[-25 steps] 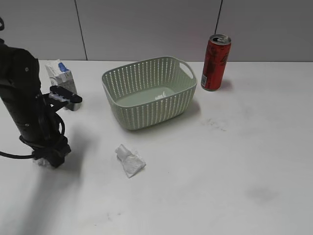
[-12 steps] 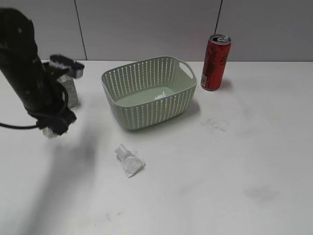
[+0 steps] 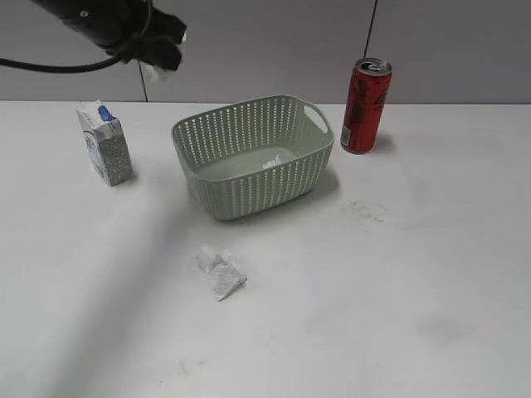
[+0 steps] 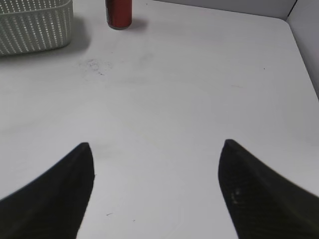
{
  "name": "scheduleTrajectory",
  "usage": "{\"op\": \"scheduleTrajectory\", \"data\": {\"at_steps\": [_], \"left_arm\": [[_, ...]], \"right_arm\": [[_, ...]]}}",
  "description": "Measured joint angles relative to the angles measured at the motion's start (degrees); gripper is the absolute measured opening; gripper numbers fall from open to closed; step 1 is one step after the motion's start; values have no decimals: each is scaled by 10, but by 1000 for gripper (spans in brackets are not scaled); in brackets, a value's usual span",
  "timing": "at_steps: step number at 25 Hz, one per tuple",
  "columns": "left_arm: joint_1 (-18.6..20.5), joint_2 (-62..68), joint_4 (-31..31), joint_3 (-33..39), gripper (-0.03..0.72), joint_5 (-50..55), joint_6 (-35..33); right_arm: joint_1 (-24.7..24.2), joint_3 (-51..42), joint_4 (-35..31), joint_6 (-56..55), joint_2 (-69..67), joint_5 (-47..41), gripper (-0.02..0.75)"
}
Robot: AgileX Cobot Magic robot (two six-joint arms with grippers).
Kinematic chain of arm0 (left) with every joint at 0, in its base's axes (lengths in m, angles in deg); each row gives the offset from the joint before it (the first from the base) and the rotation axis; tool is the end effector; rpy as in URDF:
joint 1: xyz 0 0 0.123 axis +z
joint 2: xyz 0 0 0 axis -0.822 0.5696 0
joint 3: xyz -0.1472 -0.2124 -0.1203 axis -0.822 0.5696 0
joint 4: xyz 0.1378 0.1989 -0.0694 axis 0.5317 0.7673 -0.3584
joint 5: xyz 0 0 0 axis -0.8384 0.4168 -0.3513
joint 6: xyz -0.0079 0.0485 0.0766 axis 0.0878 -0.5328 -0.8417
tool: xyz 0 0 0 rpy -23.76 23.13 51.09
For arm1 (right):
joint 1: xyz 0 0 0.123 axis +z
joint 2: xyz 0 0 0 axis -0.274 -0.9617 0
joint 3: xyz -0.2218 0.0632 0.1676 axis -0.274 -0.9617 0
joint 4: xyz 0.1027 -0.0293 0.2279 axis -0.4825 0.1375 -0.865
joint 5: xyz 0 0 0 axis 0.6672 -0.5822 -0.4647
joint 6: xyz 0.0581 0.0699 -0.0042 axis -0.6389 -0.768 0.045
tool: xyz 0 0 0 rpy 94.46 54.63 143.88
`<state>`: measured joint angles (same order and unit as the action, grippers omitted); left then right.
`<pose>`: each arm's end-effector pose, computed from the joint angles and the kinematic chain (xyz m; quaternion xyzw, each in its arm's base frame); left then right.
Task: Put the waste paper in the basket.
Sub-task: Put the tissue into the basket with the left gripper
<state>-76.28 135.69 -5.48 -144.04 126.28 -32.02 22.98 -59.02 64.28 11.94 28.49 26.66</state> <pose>0.3706 -0.1712 0.2904 0.2779 0.8852 -0.1803 0.3268 0.0071 0.0054 0.2645 -0.0820 0.8369 0.0438 0.5394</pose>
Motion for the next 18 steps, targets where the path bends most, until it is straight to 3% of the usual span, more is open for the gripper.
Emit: {"op": "scheduleTrajectory", "data": {"at_steps": [6, 12, 14, 18], "left_arm": [[-58, 13, -20, -1, 59, -162, 0], [-107, 73, 27, -1, 87, -231, 0], [-112, 100, 31, -1, 163, -232, 0], [-113, 145, 32, -1, 454, -222, 0]], "right_arm": [[0, 0, 0, 0, 0, 0, 587], [0, 0, 0, 0, 0, 0, 587], [0, 0, 0, 0, 0, 0, 587], [0, 0, 0, 0, 0, 0, 587]]}}
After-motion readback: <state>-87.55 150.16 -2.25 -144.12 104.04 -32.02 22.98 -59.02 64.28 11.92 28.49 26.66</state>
